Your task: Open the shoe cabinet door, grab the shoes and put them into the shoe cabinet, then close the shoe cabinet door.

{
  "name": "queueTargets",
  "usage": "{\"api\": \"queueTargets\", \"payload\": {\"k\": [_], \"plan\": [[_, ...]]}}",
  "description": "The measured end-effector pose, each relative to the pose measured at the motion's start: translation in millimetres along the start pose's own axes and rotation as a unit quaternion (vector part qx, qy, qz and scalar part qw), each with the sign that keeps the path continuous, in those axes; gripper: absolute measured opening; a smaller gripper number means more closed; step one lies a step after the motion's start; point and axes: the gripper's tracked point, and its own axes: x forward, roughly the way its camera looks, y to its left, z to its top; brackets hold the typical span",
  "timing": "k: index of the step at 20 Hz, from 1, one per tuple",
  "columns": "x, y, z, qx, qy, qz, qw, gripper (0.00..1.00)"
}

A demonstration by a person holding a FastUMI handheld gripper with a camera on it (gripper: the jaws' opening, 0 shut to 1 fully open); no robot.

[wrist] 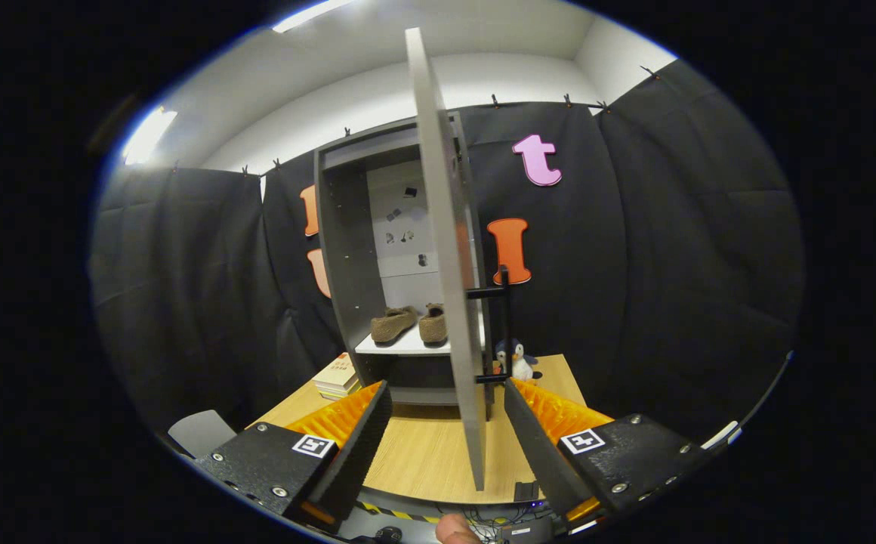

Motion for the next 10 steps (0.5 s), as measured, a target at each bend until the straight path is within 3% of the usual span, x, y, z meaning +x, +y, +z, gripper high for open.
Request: {"api": "queueTargets", "payload": {"k": [7,10], "plan": [[3,-69,5,0.020,-0.013,-0.045,0.999,0.95],[15,-76,7,0.032,-0.013,-0.041,0.999,0.95]]}}
